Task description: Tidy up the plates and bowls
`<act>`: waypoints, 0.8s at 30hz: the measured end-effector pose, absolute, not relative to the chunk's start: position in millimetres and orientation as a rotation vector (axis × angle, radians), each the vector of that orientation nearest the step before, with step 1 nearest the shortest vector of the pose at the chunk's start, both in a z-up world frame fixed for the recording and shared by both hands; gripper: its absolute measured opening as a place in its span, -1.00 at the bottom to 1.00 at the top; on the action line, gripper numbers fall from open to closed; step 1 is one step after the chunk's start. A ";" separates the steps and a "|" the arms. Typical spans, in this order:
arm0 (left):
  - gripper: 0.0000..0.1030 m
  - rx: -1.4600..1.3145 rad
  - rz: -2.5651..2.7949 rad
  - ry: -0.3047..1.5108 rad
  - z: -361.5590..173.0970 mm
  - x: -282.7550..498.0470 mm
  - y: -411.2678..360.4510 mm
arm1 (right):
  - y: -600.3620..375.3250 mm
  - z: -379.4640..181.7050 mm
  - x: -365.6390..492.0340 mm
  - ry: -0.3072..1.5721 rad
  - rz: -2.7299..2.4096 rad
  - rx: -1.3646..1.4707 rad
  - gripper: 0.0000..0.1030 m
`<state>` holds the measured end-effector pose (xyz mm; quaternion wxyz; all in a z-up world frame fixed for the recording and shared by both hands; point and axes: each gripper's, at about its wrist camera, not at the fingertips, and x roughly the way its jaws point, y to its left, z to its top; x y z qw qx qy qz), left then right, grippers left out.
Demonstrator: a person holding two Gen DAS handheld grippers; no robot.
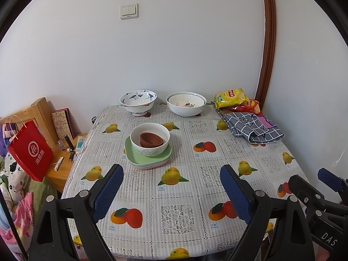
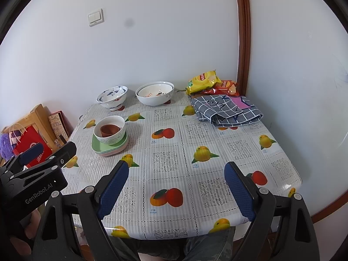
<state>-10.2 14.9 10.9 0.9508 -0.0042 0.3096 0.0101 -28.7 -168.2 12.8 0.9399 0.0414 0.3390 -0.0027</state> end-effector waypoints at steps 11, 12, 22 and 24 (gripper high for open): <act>0.75 -0.005 0.019 0.629 12.5 -9.0 12.2 | -170.5 14.7 -29.2 0.687 -0.005 0.090 0.73; 0.75 -0.005 0.017 0.628 12.4 -8.8 12.4 | -170.9 14.6 -29.1 0.688 -0.005 0.091 0.73; 0.75 -0.005 0.024 0.627 13.4 -4.6 11.3 | -168.2 16.7 -26.8 0.676 0.002 0.083 0.73; 0.75 -0.002 0.028 0.629 12.2 -2.0 10.7 | -166.6 16.1 -24.6 0.676 0.005 0.078 0.73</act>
